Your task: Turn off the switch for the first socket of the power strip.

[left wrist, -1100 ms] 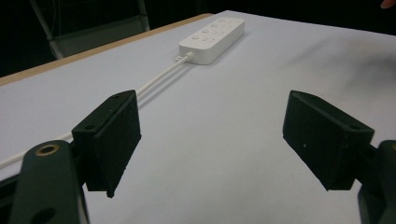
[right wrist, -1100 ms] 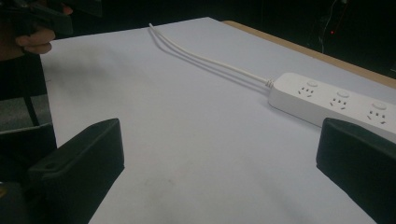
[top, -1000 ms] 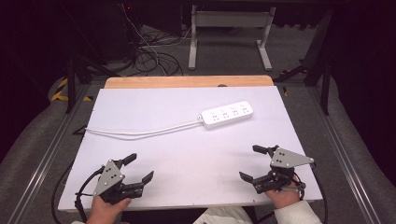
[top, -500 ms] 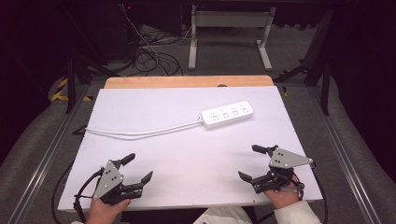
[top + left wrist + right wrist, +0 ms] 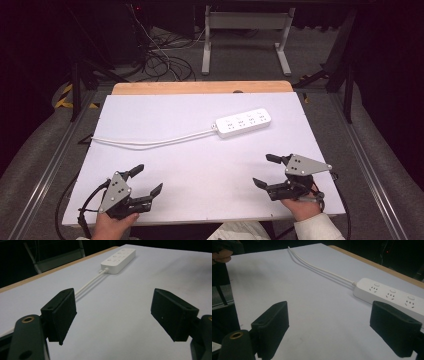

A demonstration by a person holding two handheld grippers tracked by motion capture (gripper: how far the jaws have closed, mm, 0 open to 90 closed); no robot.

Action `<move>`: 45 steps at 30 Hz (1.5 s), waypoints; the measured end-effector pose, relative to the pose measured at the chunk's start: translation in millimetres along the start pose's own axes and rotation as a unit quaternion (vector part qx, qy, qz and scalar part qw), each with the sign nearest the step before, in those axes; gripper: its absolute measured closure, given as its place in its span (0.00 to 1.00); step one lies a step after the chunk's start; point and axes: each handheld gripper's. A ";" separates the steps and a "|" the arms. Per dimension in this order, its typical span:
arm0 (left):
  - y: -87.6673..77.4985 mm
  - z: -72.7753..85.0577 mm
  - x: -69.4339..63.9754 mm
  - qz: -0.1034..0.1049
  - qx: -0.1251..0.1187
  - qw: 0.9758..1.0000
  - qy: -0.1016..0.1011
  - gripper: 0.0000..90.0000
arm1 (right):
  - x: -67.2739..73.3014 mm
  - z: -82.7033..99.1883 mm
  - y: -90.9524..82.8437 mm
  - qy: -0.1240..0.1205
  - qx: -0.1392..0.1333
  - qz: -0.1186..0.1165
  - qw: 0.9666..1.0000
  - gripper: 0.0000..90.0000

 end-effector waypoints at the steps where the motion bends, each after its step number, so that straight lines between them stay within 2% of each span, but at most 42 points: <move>1: 0.0 0.0 0.0 0.000 0.000 1.000 0.000 0.23 | -0.9 -2.6 0.7 0.002 0.001 -0.002 1.000 0.19; 12: -0.9 0.3 0.1 0.000 0.002 1.000 0.000 0.23 | -10.5 -26.6 15.1 0.013 0.017 -0.014 1.000 0.21; 29: -1.6 0.0 -0.8 -0.002 0.000 1.000 0.003 0.24 | -19.6 -53.4 24.6 -0.002 0.024 -0.013 1.000 0.18; 33: -1.9 0.2 -1.7 0.000 -0.001 1.000 -0.003 0.24 | -20.6 -56.8 24.6 -0.006 0.027 -0.013 1.000 0.17; 36: -1.5 0.0 -0.8 -0.001 0.000 1.000 0.002 0.24 | -21.3 -58.1 25.8 -0.003 0.036 -0.013 0.999 0.22; 38: -1.6 0.1 -1.8 0.001 -0.001 1.000 -0.002 0.24 | -22.3 -59.4 27.5 0.002 0.041 -0.015 0.999 0.29; 39: -1.6 0.1 -1.8 0.001 -0.001 1.000 -0.002 0.24 | -22.3 -59.4 27.5 0.002 0.041 -0.015 0.999 0.29; 40: -1.9 0.1 -2.0 0.000 -0.001 1.000 -0.003 0.24 | -23.6 -61.3 28.9 0.004 0.040 -0.009 0.999 0.38; 42: -1.9 0.1 -1.8 0.000 -0.001 1.000 -0.003 0.24 | -26.6 -64.2 31.1 0.016 0.038 -0.012 0.999 0.45; 45: -1.8 0.2 -1.3 0.000 -0.001 1.000 -0.003 0.25 | -29.7 -70.0 36.3 0.021 0.043 -0.001 0.999 0.54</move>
Point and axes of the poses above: each handheld gripper's, and its own axes: y roughly forward along the jaws, z roughly out of its underside, x roughly to its left, and after that the axes turned 5 degrees about -x, right-handed
